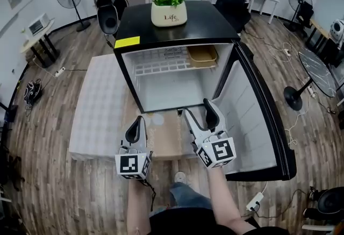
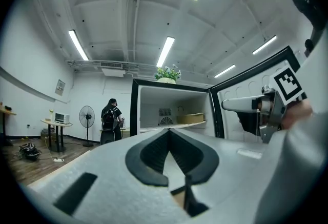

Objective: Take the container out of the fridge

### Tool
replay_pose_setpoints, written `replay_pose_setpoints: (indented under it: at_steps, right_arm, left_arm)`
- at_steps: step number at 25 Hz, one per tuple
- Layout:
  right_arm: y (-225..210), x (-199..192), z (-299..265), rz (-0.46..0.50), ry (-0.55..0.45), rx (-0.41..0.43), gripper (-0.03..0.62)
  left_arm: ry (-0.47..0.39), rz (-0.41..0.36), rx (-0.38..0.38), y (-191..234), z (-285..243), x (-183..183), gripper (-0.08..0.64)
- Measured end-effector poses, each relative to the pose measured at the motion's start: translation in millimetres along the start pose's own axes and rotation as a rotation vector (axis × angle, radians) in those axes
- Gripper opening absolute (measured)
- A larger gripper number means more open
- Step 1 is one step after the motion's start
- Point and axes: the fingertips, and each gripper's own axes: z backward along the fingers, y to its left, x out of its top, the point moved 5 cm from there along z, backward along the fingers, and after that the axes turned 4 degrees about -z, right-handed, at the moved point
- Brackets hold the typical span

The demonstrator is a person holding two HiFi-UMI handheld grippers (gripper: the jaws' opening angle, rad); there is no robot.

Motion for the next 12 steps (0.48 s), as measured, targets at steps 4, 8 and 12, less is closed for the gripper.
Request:
replay_pose_setpoints:
  at_steps: [4,8,12]
  right_arm:
    - [-25,-4,-32,-0.019,0.007,-0.005,0.275]
    - [-40,-7,-50,-0.023,0.017,-0.014,0.275]
    - [-48,-6,-62,0.022,0.048,-0.027,0.275]
  left_arm:
    - [0.009,-0.004,-0.009,6,-42,-1,0.006]
    - [0.018,-0.015,-0.038,3,-71,-2,0.006]
    - [0.008,-0.019,-0.079,-3,-94,1,0.006]
